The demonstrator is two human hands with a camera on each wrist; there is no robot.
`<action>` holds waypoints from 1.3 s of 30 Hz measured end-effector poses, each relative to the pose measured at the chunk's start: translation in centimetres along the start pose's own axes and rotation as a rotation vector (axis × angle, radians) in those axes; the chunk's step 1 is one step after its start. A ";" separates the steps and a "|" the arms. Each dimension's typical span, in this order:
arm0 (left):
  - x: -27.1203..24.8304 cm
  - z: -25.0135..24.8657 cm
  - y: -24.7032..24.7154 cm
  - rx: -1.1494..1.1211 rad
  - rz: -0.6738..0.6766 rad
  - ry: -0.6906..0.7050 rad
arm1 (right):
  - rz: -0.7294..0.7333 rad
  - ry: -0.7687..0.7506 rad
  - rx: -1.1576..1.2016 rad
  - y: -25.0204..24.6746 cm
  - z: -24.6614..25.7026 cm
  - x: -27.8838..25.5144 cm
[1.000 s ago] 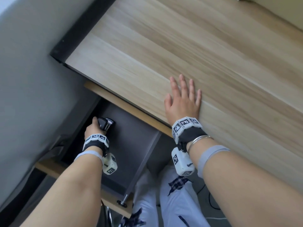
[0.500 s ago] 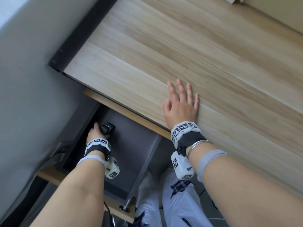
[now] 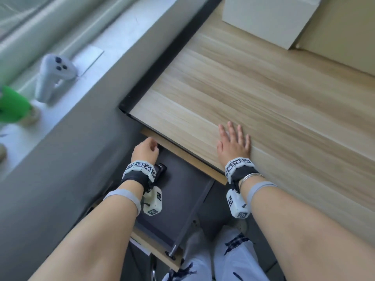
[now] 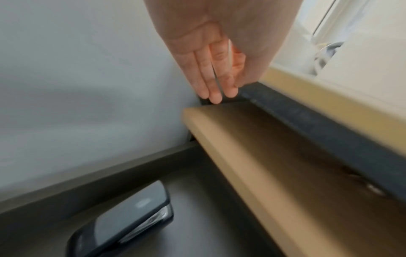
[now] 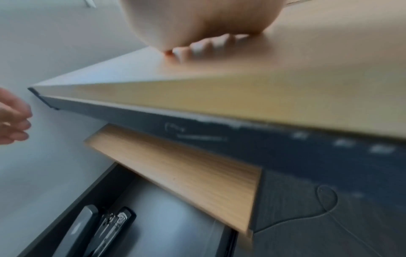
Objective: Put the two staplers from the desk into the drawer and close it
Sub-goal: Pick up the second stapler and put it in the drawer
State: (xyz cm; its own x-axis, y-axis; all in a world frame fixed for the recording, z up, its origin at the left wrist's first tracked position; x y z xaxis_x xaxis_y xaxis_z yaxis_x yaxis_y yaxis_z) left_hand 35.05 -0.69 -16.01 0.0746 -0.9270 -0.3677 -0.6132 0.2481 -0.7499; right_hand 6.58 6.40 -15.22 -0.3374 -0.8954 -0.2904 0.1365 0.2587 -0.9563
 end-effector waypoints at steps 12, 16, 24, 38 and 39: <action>-2.7 -19.0 4.6 0.105 0.187 0.262 | 0.190 0.032 0.090 -4.6 -10.1 -0.2; -4.2 -24.9 10.0 0.161 0.298 0.330 | 0.168 0.175 0.088 -6.6 -18.6 -0.4; -7.2 -34.1 20.4 0.195 0.409 0.441 | 0.093 0.517 0.066 -7.5 -35.6 -3.3; -8.5 -38.7 27.3 0.320 0.412 0.476 | 0.021 0.726 0.334 -4.0 -46.1 -2.7; -8.5 -38.6 27.3 0.324 0.408 0.473 | -0.001 0.724 0.365 -4.0 -46.5 -2.7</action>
State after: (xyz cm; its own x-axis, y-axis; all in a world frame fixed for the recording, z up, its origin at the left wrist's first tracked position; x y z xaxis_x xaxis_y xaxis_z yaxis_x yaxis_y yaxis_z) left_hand -12.72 3.09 -12.16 -0.5066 -0.7466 -0.4312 -0.2491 0.6055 -0.7558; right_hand -36.33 24.66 -12.21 -0.8400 -0.4067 -0.3592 0.3884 0.0116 -0.9214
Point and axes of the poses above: each hand's wrist, its own x-axis towards the middle knuckle, its own y-axis out of the palm, z = x × y, the point moved 10 cm from there along x, towards the middle knuckle, and after that the axes turned 6 degrees about -x, right-handed, at the moved point
